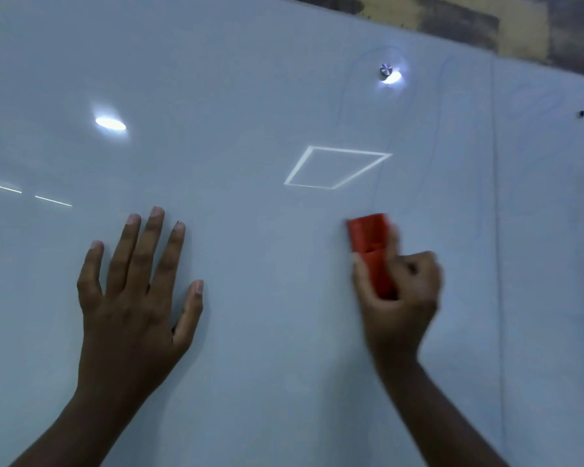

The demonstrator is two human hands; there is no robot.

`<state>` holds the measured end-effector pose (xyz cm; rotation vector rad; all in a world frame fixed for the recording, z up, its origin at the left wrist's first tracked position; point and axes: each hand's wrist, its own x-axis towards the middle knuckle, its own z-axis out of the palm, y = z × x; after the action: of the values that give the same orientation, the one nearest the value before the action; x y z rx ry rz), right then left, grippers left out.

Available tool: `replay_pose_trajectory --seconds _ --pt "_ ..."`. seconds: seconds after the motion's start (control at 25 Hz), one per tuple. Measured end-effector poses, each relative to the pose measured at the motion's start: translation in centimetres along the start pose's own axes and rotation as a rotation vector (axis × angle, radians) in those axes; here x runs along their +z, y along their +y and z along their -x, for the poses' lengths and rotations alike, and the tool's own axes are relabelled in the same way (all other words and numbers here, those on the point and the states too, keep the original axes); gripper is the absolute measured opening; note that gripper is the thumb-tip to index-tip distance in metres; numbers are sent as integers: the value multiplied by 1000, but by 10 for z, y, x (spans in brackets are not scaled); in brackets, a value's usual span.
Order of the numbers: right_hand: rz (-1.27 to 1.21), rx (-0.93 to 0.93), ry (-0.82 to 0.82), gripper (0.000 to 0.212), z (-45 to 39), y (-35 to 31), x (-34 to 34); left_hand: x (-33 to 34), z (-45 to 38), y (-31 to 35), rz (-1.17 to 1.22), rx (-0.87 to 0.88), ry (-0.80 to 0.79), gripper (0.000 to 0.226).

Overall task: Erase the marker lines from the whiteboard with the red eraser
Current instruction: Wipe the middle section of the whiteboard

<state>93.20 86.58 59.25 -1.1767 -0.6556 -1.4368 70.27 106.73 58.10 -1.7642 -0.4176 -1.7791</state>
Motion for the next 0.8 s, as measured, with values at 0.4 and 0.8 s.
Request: replay_pose_trajectory --seconds 0.4,0.8 --pt "-80 -426 -182 57 -18 -92 38 -6 -16 -3 34 -6 54 64" --pt "120 176 55 59 -91 52 -7 9 -144 -42 -14 26 119 66"
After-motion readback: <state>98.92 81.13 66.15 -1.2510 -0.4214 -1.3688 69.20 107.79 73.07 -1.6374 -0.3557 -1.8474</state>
